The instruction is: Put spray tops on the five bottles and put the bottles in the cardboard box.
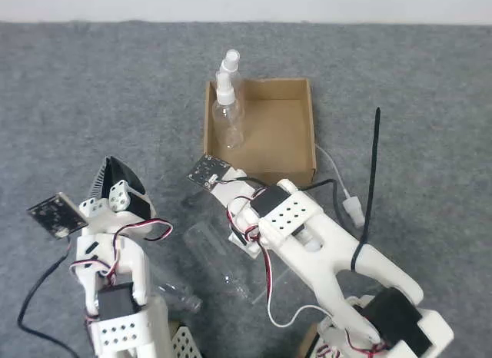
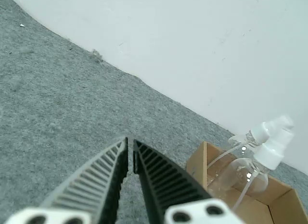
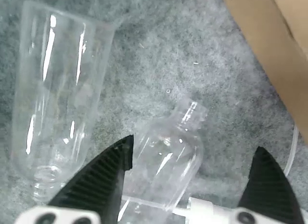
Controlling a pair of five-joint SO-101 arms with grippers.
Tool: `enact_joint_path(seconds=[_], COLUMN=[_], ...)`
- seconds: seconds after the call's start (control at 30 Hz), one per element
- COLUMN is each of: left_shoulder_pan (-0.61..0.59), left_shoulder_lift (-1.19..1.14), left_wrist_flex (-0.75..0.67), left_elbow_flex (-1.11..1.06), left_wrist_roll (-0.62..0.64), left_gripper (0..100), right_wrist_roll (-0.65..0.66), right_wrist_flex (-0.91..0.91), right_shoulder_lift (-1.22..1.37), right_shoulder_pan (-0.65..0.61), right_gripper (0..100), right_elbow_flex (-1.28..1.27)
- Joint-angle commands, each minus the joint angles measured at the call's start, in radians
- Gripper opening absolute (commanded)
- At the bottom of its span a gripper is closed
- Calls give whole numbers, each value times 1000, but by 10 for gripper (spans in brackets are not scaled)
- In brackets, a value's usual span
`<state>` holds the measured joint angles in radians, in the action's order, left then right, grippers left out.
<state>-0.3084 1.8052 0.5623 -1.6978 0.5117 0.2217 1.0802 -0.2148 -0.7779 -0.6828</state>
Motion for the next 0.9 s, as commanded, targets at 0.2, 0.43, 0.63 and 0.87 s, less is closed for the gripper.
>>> enact_joint_path(seconds=[0.2,0.43,0.63,0.87], left_shoulder_pan=[-5,-5,-5,-5], left_shoulder_lift=[17,17,17,17], left_wrist_flex=[-25,-25,-25,-25], left_elbow_flex=[13,13,13,13], left_wrist_roll=[-9,-9,-9,-9], left_gripper=[15,15,15,15], right_wrist_roll=[-107,-149,-157,-149], right_wrist_flex=[-22,-42,-33,-21], right_shoulder_lift=[-44,54,101,99], right_shoulder_pan=[-7,-7,-7,-5], right_gripper=[314,245,241,110], right_elbow_flex=[-34,-20,6,12])
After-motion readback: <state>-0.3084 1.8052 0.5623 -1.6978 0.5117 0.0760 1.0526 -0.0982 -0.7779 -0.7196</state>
